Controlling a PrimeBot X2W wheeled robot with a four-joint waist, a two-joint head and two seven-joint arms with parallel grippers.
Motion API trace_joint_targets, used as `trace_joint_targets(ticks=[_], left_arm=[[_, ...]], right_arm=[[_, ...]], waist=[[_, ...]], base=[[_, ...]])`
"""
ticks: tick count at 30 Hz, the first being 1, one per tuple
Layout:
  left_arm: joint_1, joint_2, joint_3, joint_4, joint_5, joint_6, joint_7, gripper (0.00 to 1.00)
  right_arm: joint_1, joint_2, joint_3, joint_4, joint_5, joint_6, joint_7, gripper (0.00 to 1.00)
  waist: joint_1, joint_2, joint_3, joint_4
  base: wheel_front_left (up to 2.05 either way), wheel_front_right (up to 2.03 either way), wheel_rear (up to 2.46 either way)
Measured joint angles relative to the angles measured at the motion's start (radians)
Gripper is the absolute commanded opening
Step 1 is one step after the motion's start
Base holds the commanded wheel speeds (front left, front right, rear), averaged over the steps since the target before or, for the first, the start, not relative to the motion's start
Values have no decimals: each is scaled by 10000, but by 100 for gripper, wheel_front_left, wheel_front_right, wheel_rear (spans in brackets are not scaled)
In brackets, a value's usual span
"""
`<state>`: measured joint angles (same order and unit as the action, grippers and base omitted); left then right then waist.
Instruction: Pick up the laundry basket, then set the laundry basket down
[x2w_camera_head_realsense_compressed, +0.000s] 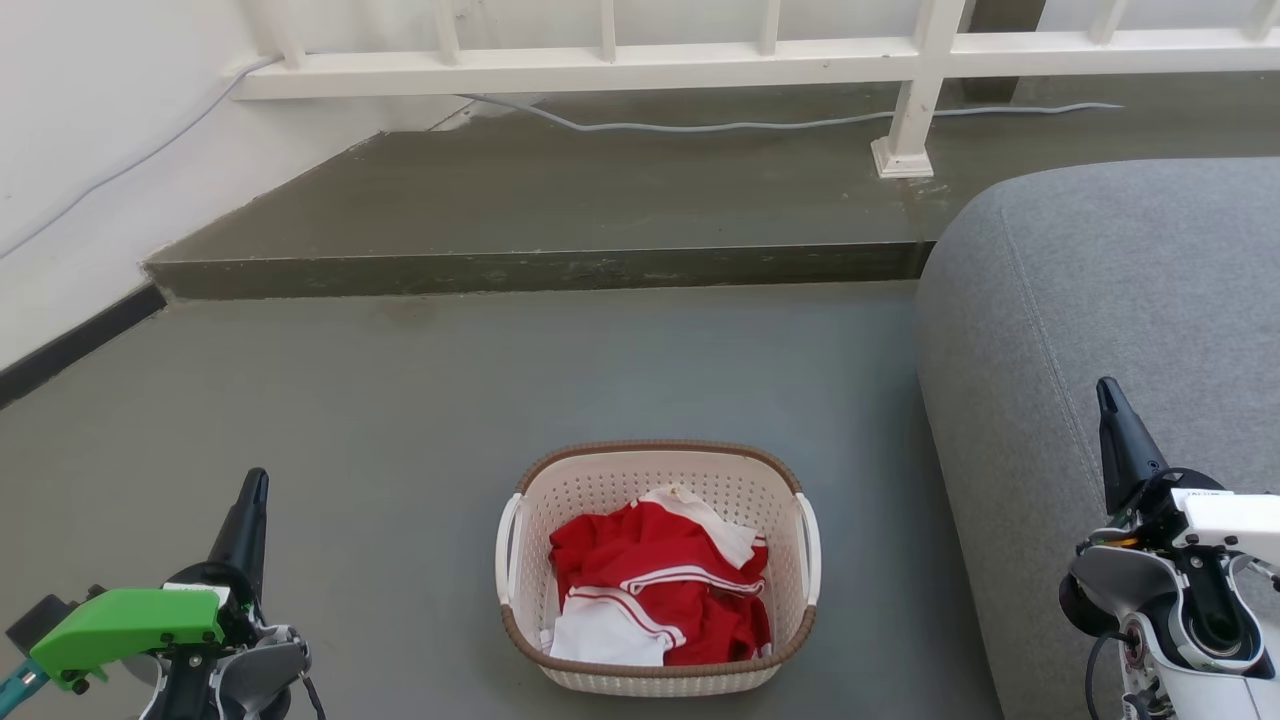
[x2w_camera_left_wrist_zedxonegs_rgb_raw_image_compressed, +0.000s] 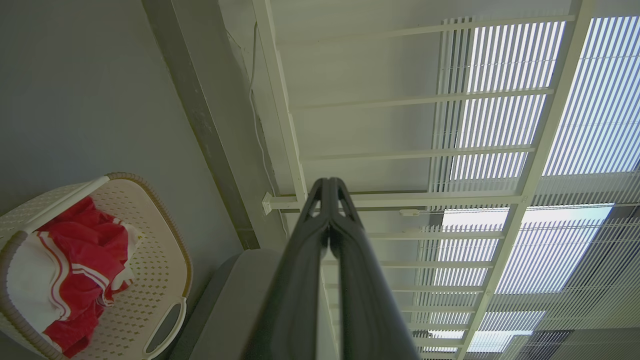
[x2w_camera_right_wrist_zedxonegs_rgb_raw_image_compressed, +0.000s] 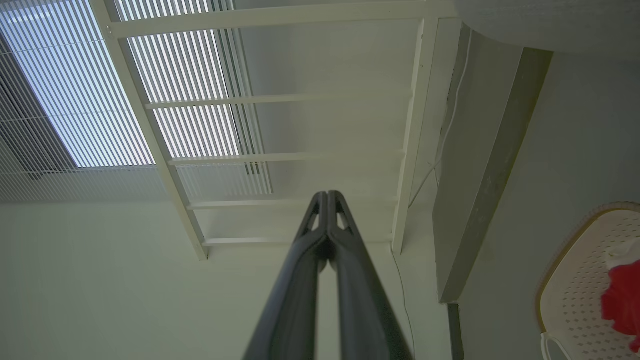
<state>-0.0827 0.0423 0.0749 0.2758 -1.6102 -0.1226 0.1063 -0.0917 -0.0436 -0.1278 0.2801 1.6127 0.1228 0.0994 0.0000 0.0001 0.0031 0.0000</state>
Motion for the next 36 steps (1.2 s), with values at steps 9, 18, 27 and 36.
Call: trace_joint_targets(ticks=[9,18,27,36], left_arm=[[270,-146,-90,424,0,12,-2,100],[314,-190,-105,293,4,12,-75,100],[314,-184,-163,-50,236,12,-222,100],[314,-35,-481,-418,890,12,-522,100]], right_arm=[[318,209,44,424,-13,-13,-17,100],[400,207,309,278,-134,-15,-207,100],[396,198,729,21,-474,-15,-552,100],[386,178,1135,-130,-1187,-15,-867,100]], waist=[[0,0,0,0],[1,0,9,0],[1,0,27,-7],[1,0,45,-23]], base=[[0,0,0],[0,0,0],[0,0,0],[0,0,0]])
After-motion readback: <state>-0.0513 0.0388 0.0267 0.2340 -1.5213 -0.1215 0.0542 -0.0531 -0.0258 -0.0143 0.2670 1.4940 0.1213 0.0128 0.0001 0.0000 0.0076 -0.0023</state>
